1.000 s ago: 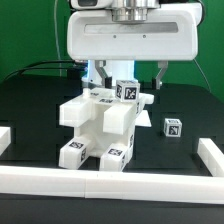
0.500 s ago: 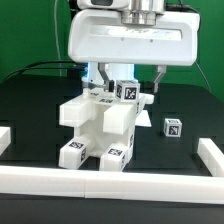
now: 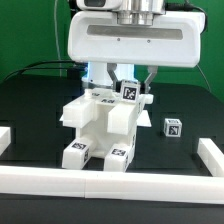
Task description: Assemble chair
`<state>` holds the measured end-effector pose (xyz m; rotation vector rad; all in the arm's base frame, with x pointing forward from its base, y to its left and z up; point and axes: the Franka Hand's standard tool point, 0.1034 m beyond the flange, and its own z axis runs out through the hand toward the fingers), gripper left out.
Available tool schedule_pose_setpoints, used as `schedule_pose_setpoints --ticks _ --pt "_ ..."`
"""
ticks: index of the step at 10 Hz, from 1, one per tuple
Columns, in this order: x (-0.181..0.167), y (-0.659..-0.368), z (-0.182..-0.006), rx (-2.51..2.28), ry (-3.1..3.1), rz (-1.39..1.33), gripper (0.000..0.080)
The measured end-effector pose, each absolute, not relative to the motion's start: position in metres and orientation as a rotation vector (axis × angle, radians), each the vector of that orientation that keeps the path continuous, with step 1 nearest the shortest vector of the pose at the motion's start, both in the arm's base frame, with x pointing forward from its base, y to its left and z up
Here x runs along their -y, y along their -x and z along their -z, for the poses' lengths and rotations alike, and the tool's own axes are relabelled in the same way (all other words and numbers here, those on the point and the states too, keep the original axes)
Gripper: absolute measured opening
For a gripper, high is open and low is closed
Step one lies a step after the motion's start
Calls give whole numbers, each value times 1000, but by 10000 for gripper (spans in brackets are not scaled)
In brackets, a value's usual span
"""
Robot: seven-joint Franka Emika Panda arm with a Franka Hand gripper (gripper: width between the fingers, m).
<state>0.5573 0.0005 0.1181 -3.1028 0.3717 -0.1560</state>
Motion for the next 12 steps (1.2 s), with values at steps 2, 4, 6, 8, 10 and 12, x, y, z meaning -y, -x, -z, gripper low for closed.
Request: schedule_pose_setpoints --ticks 2,4,6,8,10,12 --pt "1 -557 -117 -649 3038 149 284" --pt "0 -557 -116 -940 2939 140 284" --pt "0 -557 -116 -1264 2778 124 285" --pt "0 -556 -116 -1550 2604 97 285" --pt "-2 -556 -115 -1761 2445 80 285" --pt "-2 -556 -115 -1692 2494 86 285"
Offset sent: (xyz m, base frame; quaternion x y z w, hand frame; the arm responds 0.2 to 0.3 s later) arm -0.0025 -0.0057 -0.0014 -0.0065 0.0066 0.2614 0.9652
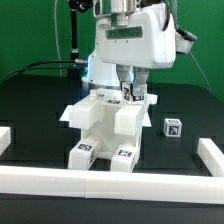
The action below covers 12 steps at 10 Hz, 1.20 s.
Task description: Assemble chair
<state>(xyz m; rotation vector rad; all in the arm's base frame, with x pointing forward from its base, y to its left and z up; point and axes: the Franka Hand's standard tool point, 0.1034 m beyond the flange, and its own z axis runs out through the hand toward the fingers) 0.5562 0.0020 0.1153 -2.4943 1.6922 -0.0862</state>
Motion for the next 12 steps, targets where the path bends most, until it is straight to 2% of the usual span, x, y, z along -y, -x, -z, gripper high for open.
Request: schedule_pose_setpoints --ticks 2,3,5,9,11,12 --pt "-6 -558 -117 -1465 2644 99 572" --pt "-6 -558 -116 -1147 2808 120 625" --pt "-12 -554 -114 -742 2961 109 645" --pt "-6 -552 -114 -375 3045 151 649" --pt "-14 -564 -118 260 3144 171 649" --pt "-15 -565 -118 191 3141 175 649"
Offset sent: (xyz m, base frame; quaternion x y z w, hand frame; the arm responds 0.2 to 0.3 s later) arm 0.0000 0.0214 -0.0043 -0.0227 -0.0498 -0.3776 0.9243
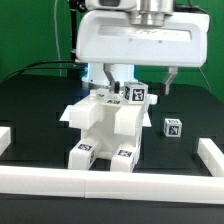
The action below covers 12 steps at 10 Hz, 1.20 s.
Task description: Assemble chair
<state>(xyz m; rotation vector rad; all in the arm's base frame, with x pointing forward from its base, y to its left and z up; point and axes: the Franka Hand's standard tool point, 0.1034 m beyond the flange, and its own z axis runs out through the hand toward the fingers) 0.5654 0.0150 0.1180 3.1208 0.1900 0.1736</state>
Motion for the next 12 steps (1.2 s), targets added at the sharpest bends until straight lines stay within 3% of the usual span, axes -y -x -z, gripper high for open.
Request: schedule_pose_setpoints --ticks 2,3,4,12 --pt "-14 -565 -118 -187 -3121 -172 411" --pt "-15 -565 -118 -36 -3134 -173 411" --pt "-15 -565 -118 38 -3137 -174 289" --pt "-12 -564 -116 1149 -2994 -153 291"
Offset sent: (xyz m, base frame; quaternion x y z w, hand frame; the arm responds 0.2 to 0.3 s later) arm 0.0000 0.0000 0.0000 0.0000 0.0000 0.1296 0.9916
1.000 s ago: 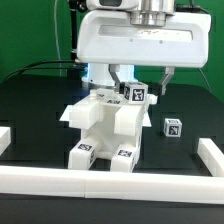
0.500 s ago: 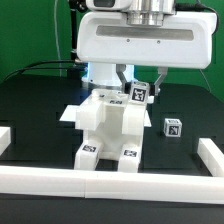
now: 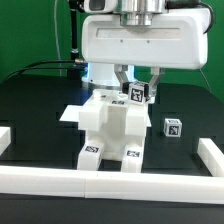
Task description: Assemble chair
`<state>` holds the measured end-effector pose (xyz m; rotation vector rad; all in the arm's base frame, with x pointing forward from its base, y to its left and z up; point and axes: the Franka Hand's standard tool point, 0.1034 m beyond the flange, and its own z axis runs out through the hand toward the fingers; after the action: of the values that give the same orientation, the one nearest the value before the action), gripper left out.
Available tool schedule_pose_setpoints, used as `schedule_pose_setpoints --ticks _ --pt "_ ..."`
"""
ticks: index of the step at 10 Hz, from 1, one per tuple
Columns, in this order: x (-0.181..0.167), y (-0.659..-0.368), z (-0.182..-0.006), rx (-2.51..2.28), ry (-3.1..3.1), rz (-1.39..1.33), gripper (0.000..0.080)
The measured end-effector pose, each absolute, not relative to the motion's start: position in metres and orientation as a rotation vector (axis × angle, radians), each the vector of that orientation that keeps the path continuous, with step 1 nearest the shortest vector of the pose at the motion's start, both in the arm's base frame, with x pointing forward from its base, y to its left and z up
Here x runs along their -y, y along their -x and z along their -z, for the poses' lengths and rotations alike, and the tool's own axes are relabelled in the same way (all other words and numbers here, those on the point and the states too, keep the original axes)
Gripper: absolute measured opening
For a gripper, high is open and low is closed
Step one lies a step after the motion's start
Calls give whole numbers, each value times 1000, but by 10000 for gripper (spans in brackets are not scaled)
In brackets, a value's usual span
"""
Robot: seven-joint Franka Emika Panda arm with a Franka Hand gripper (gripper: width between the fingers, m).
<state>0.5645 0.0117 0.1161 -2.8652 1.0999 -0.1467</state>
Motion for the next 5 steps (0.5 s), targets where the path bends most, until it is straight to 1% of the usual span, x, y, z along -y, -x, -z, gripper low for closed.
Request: schedule_pose_setpoints --ticks 3,5 --pt "-10 -564 -115 -1574 2584 106 291" --pt "-10 -564 -115 -1641 2525 95 291"
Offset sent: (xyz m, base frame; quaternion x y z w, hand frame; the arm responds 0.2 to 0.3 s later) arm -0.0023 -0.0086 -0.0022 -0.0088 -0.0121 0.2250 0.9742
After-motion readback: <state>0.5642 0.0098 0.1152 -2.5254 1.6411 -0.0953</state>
